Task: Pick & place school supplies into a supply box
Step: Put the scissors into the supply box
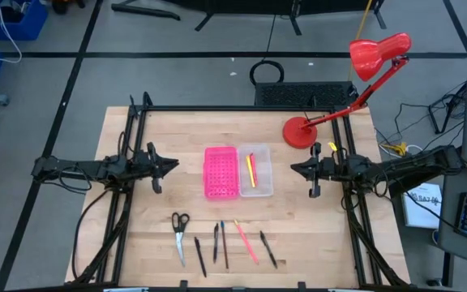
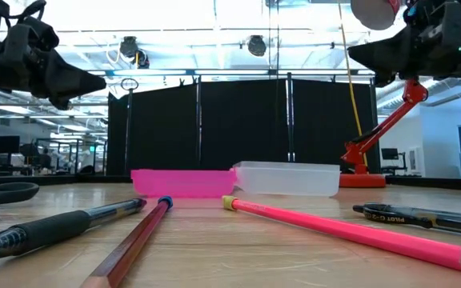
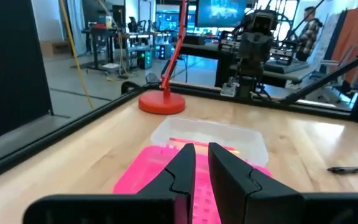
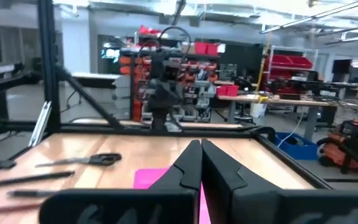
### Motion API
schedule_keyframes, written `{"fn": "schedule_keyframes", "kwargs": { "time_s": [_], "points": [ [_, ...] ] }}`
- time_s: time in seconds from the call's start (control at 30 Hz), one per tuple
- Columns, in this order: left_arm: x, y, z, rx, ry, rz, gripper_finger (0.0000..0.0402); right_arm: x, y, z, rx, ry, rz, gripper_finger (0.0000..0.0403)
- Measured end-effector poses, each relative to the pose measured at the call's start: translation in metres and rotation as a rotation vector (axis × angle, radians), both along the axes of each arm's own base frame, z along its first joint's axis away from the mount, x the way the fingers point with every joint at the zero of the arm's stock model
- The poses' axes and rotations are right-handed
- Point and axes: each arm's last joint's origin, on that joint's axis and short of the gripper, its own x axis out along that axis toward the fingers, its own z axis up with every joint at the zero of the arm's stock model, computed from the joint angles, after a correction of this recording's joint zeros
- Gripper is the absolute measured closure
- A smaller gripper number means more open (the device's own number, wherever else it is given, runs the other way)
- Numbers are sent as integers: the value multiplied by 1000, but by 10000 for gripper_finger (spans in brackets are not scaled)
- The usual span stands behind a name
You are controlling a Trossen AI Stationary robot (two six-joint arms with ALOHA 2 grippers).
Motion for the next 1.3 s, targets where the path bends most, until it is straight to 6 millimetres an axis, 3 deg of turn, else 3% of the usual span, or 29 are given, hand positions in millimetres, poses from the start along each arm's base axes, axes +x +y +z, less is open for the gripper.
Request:
{"fn": "schedule_keyframes", "kwargs": {
  "time_s": [0.3,0.6,0.73,0.93,1.13,1.3],
  "points": [
    [1,1,-1,26,21,31,350,-6,3,6,-54,-48,28,403],
    [0,2,-1,29,18,89,350,-18,2,7,-3,-41,41,403],
    [0,3,-1,9,11,93,350,-19,2,0,11,29,43,403],
    [-3,9,4,-102,6,332,358,-19,2,-3,-24,64,38,403],
    [3,6,49,-134,130,356,395,-19,2,-7,-38,105,37,403],
    [32,1,103,-66,231,449,398,-19,2,-6,-38,94,36,403]
  ]
}}
